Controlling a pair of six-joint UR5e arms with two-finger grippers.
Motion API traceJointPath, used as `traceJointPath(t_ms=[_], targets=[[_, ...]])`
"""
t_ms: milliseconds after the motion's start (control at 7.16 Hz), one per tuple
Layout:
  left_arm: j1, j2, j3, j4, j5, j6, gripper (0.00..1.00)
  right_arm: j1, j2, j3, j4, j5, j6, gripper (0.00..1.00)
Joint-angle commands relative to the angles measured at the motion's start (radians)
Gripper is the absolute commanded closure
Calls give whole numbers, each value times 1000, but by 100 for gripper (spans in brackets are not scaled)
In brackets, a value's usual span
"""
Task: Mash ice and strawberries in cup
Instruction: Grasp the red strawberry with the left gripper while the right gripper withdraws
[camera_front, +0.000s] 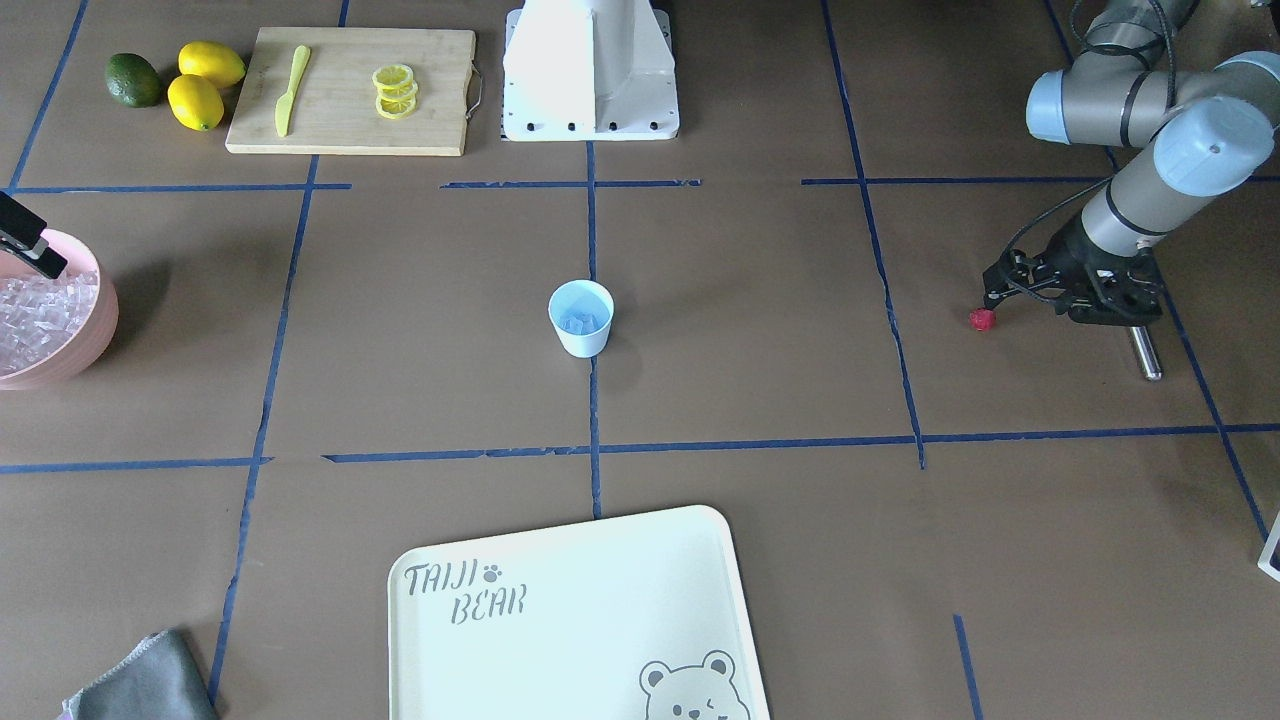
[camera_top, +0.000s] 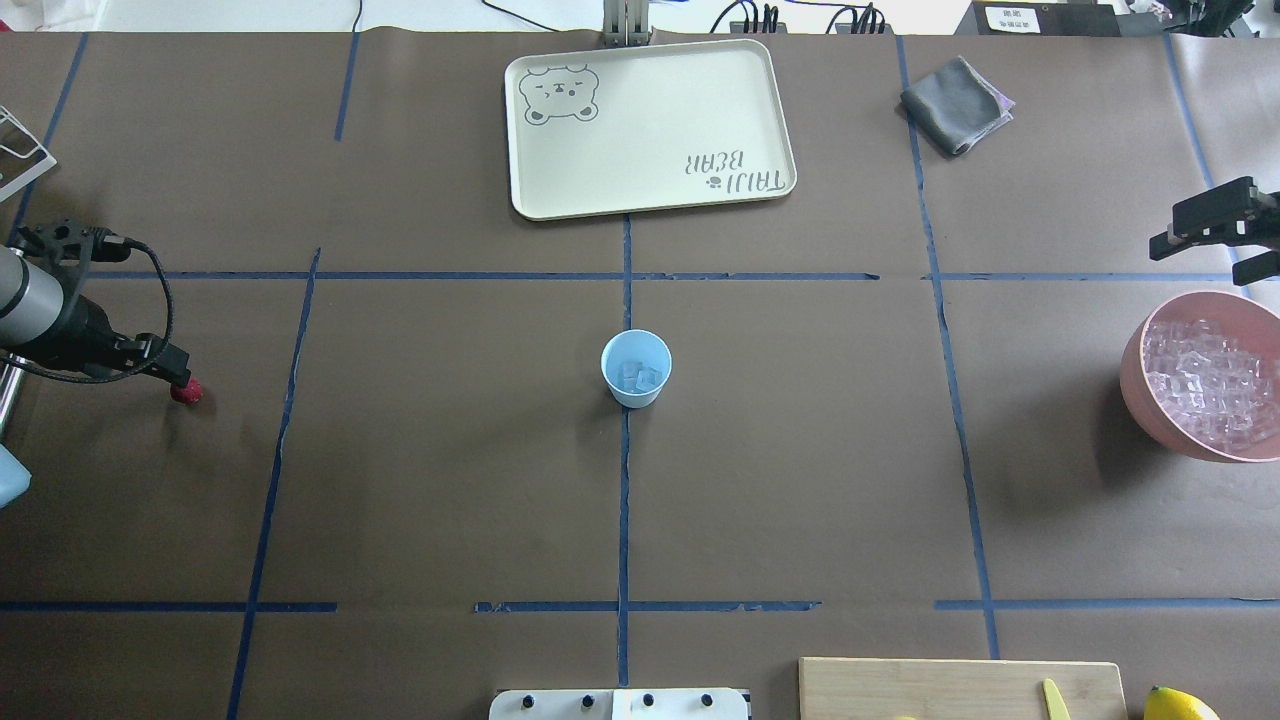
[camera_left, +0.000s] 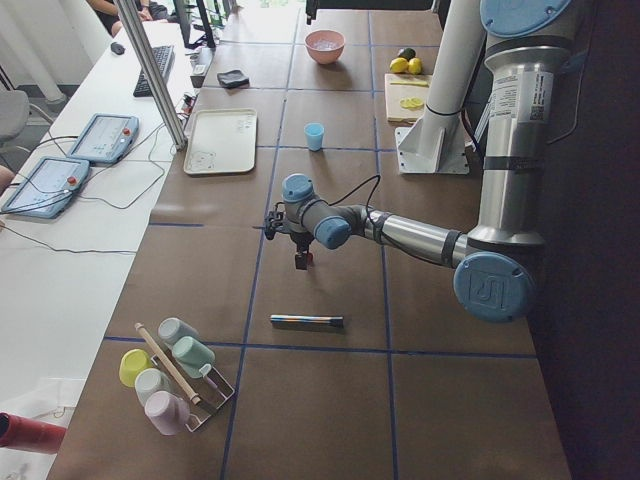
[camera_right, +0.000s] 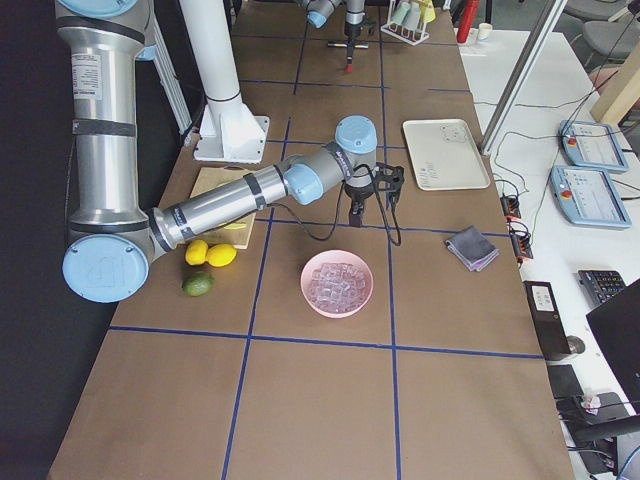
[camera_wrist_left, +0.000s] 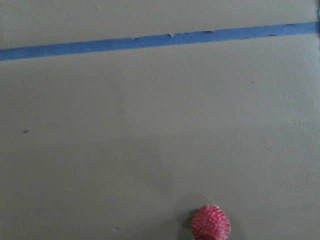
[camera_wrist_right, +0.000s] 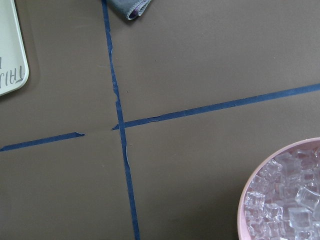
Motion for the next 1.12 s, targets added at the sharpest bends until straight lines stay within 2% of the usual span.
traceJointPath(t_ms=[0, 419, 698, 838, 978], targets=[[44, -4, 13, 0, 33, -14, 0, 0, -2, 1, 0, -1, -3, 1], [63, -15, 28, 0, 34, -11, 0, 0, -3, 5, 2, 2, -3, 1], [64, -23, 29, 0, 69, -10, 7, 0, -3, 5, 2, 2, -3, 1], [64, -23, 30, 0, 70, -11, 30, 0, -2, 7, 2, 2, -3, 1], [64, -24, 28, 0, 70, -11, 65, 0, -3, 8, 2, 2, -3, 1]])
